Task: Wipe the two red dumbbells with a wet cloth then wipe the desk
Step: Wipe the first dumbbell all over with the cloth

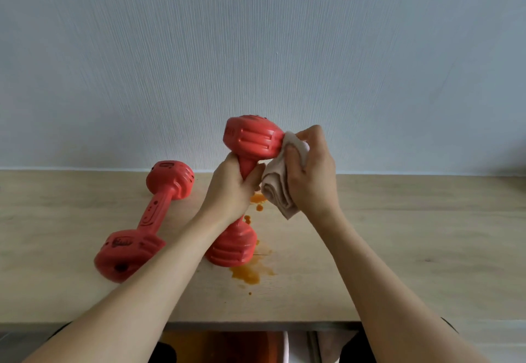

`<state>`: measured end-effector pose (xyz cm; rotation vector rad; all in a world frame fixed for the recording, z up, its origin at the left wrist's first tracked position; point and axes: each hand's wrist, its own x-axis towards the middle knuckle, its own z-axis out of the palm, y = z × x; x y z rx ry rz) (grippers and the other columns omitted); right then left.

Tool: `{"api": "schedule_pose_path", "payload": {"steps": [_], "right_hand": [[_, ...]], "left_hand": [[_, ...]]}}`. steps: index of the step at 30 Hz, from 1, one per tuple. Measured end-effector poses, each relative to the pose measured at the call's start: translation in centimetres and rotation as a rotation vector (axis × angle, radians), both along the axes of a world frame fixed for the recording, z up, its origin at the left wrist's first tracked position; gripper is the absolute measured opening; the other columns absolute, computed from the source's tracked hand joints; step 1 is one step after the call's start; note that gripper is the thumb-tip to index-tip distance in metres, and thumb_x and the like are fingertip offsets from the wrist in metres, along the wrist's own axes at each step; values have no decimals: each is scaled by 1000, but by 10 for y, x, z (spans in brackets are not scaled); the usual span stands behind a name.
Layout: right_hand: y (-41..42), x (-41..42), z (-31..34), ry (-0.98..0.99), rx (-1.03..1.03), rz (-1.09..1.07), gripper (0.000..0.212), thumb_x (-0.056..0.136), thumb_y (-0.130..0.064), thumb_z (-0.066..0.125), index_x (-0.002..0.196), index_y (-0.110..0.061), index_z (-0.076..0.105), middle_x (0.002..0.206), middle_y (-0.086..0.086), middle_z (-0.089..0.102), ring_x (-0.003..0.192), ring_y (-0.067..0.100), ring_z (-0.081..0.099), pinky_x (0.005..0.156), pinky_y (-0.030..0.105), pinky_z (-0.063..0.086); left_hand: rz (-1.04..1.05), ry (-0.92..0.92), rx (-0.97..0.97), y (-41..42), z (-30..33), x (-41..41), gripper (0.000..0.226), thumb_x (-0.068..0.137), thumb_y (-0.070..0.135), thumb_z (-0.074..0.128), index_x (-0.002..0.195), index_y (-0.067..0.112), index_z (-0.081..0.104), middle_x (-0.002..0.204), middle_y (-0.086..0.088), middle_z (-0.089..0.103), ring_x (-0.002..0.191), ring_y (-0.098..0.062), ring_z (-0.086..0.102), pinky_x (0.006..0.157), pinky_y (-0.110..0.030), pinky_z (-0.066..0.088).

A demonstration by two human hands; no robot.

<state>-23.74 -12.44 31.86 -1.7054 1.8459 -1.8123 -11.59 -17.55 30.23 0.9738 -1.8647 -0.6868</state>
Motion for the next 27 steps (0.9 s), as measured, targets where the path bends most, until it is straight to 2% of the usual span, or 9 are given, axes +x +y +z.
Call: {"api": "schedule_pose_path", "payload": {"steps": [2, 4, 7, 11, 13, 17, 21, 24, 27], "right_hand": [[-3, -6, -3, -43, 30, 3, 3, 91, -13, 48, 92, -14, 46, 84, 8, 56, 67, 13, 48, 60, 27, 33], [1, -7, -2, -9, -1, -14, 6, 90, -13, 50, 94, -10, 53, 89, 5, 58, 72, 15, 51, 63, 27, 36], [15, 0, 8, 106, -41, -45, 17, 87, -19, 49, 99, -13, 60, 95, 1, 58, 75, 12, 52, 63, 25, 38], [33, 17, 20, 320, -92, -92, 25, 88, -26, 40, 96, -20, 63, 96, 0, 57, 76, 19, 58, 57, 31, 46], [31, 14, 22, 353, -70, -125, 30, 88, -30, 35, 94, -22, 63, 95, 0, 56, 77, 21, 59, 54, 33, 47], [25, -3, 19, 347, 28, -175, 35, 84, -36, 27, 90, -23, 60, 92, -1, 54, 77, 23, 57, 56, 35, 47], [30, 3, 22, 378, -23, -147, 31, 85, -31, 33, 89, -21, 62, 92, 1, 56, 75, 23, 58, 54, 33, 46], [30, 1, 22, 284, -11, -83, 24, 86, -26, 40, 94, -21, 62, 95, -1, 57, 77, 21, 58, 61, 34, 47], [20, -8, 16, 178, 62, -68, 26, 84, -26, 41, 99, -22, 62, 94, -2, 57, 80, 22, 58, 67, 35, 46]], "left_hand": [[-51, 5, -9, 3, 1, 0, 13, 90, 17, 55, 86, 5, 56, 59, 6, 56, 50, 0, 55, 50, -11, 37], [-57, 6, 5, 3, 2, 1, 14, 90, 15, 55, 83, 3, 57, 58, 4, 57, 48, 1, 55, 48, -10, 36], [-22, 20, 18, 0, 3, 2, 20, 90, 14, 54, 80, -2, 56, 56, -1, 57, 45, 1, 54, 46, -10, 36], [5, 61, -15, -2, 2, 1, 19, 88, 24, 56, 87, 4, 55, 58, 7, 56, 50, 3, 54, 47, -10, 35], [4, 49, -24, -2, 0, 0, 22, 87, 26, 54, 88, 3, 54, 58, 8, 55, 51, 4, 54, 47, -10, 36], [5, -4, -15, -3, -2, -2, 17, 90, 21, 56, 86, 5, 54, 57, 5, 58, 50, 1, 57, 48, -13, 39], [-27, 12, -6, -1, 2, 0, 24, 83, 30, 51, 75, 8, 54, 54, 5, 57, 48, -3, 56, 49, -17, 41], [-50, 19, 34, 1, 4, 2, 26, 83, 28, 51, 73, 4, 56, 52, 2, 57, 45, -4, 54, 49, -19, 41], [-61, 19, 61, 3, 5, 3, 22, 90, 14, 56, 72, 1, 56, 51, -2, 56, 43, -4, 53, 46, -13, 39]]}}
